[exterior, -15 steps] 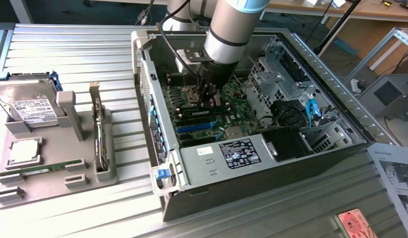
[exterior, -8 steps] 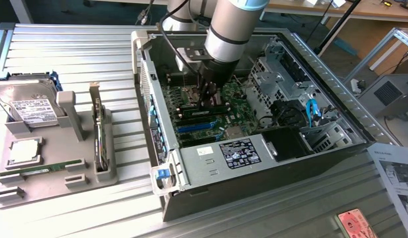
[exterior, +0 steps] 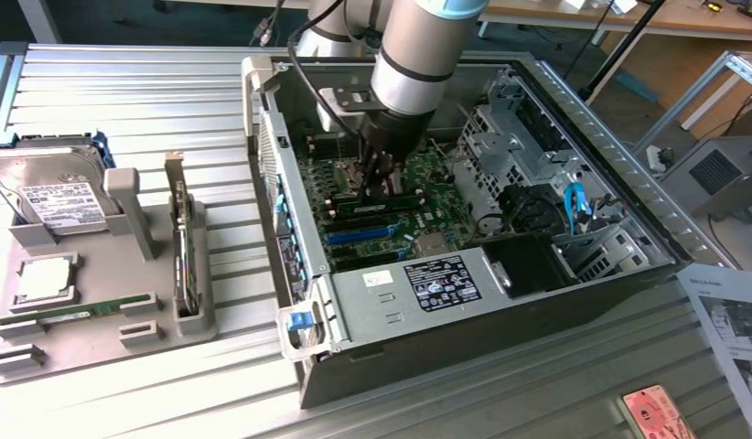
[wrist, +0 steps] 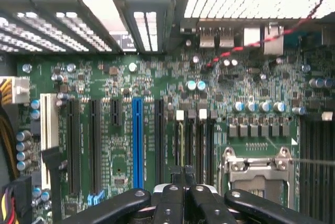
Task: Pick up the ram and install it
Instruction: 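Press down the ram until it locks into place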
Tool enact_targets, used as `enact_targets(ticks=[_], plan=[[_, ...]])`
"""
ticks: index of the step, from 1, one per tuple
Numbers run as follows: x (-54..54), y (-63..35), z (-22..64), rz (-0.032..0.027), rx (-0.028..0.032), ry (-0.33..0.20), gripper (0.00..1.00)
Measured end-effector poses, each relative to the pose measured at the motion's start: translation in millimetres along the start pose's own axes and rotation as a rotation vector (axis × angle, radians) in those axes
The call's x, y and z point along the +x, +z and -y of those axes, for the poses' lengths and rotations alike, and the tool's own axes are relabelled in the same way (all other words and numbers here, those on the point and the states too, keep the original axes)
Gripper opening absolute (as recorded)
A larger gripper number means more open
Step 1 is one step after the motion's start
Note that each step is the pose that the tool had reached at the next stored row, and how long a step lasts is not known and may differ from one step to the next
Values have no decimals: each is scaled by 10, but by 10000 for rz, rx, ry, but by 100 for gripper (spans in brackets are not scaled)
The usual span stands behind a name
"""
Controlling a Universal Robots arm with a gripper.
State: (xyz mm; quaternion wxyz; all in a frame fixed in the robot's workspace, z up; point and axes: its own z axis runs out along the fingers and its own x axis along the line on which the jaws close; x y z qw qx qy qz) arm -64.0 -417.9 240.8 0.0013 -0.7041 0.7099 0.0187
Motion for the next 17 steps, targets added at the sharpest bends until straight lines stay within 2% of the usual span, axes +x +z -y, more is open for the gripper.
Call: enact_targets(ticks=[9, 17], plan=[[2, 6, -200, 2, 2, 0, 11], [2, 17, -214, 3, 2, -1, 11]])
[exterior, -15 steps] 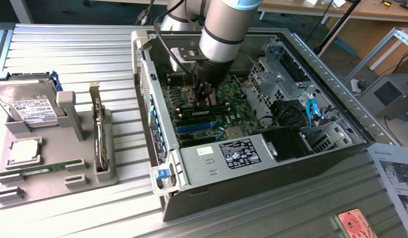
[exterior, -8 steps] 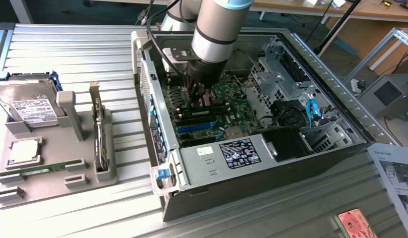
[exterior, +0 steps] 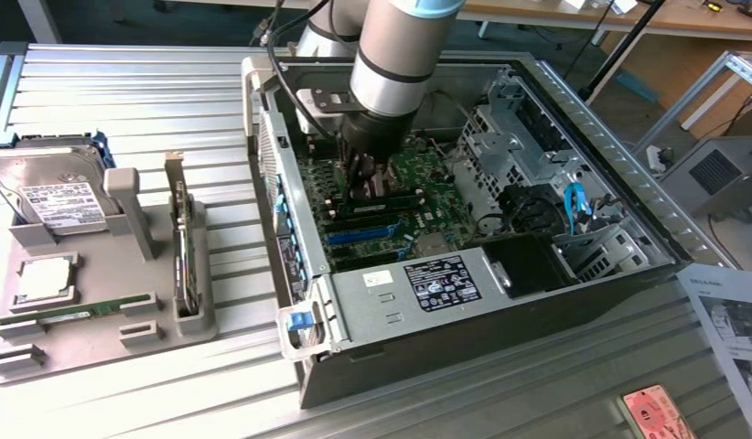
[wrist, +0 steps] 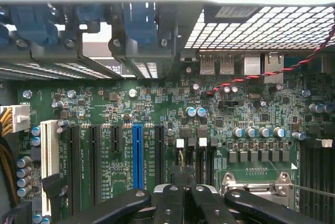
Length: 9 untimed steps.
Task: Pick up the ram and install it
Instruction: 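Press down the ram until it locks into place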
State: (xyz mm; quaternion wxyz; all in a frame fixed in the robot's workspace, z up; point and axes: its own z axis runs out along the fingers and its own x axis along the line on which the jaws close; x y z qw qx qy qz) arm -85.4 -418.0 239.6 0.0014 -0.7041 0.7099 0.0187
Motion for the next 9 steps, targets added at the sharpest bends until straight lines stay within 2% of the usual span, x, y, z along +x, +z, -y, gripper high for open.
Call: enact_targets(ticks=[9], plan=[[1, 26, 0, -1, 0, 0, 11]])
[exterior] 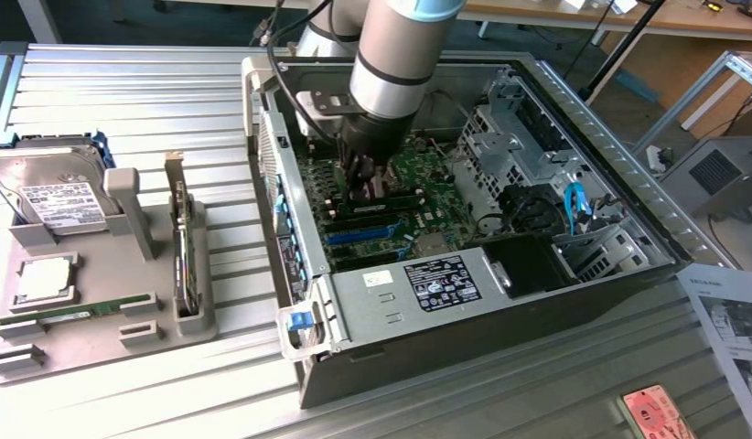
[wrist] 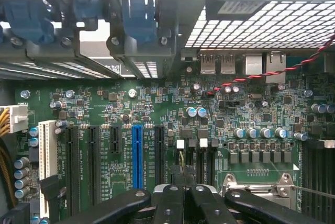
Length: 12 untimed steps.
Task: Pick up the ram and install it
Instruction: 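Press down the ram until it locks into place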
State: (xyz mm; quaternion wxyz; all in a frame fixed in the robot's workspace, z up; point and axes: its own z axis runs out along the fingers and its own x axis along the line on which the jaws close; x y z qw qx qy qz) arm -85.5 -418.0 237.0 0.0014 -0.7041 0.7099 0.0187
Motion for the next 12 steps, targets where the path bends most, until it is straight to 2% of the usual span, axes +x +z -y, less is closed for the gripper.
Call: enact_targets(ticks=[12], plan=[[2, 34, -10, -1, 0, 0, 11]])
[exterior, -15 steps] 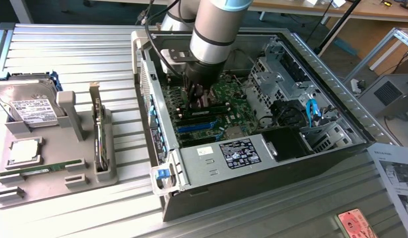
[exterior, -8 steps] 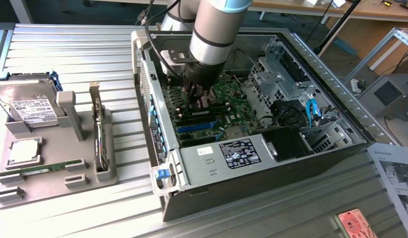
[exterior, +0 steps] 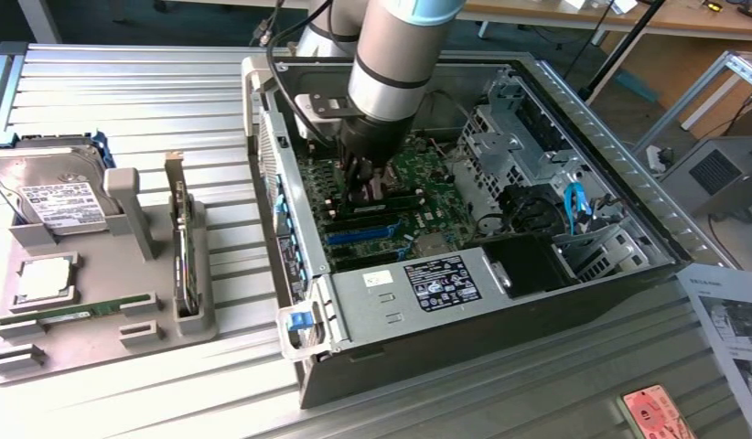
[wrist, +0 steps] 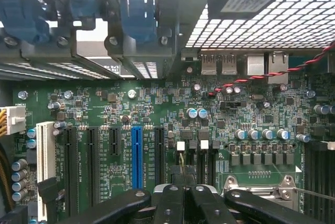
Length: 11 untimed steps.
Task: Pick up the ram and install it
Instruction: 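Press down the ram until it locks into place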
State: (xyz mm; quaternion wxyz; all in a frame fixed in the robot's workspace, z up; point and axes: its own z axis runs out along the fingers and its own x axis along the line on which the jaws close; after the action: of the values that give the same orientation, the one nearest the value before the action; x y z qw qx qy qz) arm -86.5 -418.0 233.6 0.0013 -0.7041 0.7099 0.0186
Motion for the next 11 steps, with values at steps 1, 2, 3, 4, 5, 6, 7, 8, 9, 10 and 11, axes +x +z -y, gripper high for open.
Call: enact_targets(ticks=[1, 2, 3, 4, 5, 6, 7, 8, 9, 10, 11], plan=[[0, 1, 0, 0, 0, 1, 11], [0, 2, 0, -1, 0, 0, 11], [0, 2, 0, 0, 0, 0, 11], [0, 3, 0, 2, 0, 0, 11], [0, 3, 0, 1, 0, 0, 11], [0, 3, 0, 1, 0, 0, 11], [0, 4, 0, 1, 0, 0, 11], [0, 7, 0, 1, 0, 0, 11], [1, 9, 0, 0, 0, 0, 11], [1, 12, 0, 0, 0, 0, 11], [1, 14, 0, 0, 0, 0, 11]])
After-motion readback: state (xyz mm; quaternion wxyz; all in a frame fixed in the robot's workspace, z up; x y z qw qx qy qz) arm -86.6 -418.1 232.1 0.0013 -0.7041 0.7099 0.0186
